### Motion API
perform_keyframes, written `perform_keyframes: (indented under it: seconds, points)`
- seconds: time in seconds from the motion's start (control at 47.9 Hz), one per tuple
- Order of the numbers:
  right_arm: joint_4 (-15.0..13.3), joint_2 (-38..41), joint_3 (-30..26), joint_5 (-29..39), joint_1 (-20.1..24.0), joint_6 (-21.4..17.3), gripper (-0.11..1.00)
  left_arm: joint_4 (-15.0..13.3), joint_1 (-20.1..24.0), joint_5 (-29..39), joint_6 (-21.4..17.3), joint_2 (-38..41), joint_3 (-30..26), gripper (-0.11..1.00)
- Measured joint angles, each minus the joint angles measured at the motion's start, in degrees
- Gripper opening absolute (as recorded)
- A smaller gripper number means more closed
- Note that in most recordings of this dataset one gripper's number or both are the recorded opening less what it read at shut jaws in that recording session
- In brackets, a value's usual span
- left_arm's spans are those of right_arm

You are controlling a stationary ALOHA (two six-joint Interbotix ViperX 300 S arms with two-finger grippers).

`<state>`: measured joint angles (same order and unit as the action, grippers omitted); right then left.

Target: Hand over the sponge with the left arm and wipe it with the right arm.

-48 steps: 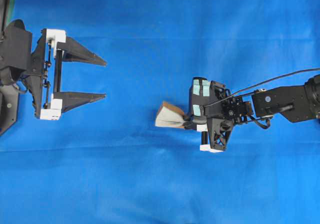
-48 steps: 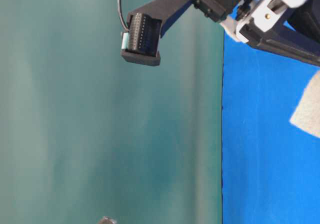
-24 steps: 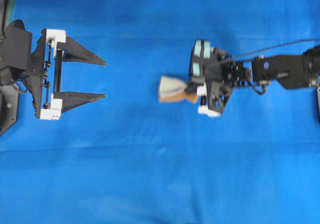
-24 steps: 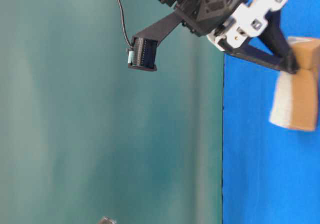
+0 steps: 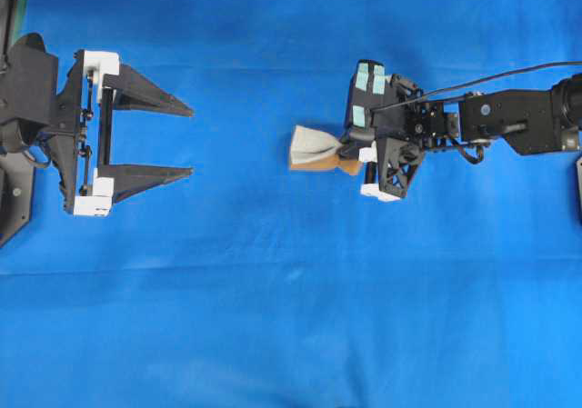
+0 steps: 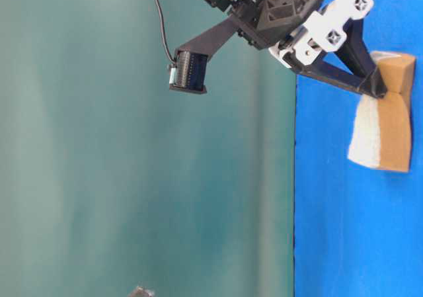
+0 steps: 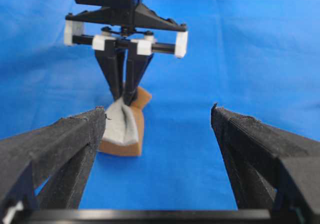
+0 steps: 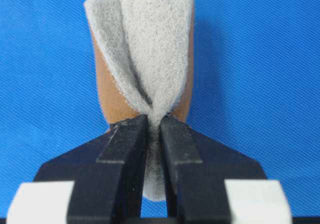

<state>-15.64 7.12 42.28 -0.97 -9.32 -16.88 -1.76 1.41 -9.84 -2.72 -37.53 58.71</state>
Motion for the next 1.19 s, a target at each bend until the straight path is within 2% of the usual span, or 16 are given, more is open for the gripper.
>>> perform_keyframes:
  seconds: [0.438, 0.48, 0.605, 0.689, 1.19]
  points:
    - [0.0, 0.0, 0.0, -0.3, 0.4, -0.5, 0.14, 0.0, 0.0, 0.0, 0.0, 0.0, 0.0, 0.84]
    - [0.0, 0.0, -0.1, -0.3, 0.4, -0.6, 0.23, 0.0, 0.0, 0.0, 0.0, 0.0, 0.0, 0.84]
    - [0.0, 0.0, -0.4, -0.3, 0.4, -0.7, 0.59, 0.0, 0.1, 0.0, 0.0, 0.1, 0.0, 0.84]
    - [0.0, 0.0, -0.7, -0.2, 1.1, -0.7, 0.73, 0.0, 0.0, 0.0, 0.0, 0.0, 0.0, 0.84]
    - [0.1, -2.8, -2.5, 4.1, 1.9, -0.7, 0.74, 0.0, 0.0, 0.0, 0.0, 0.0, 0.0, 0.84]
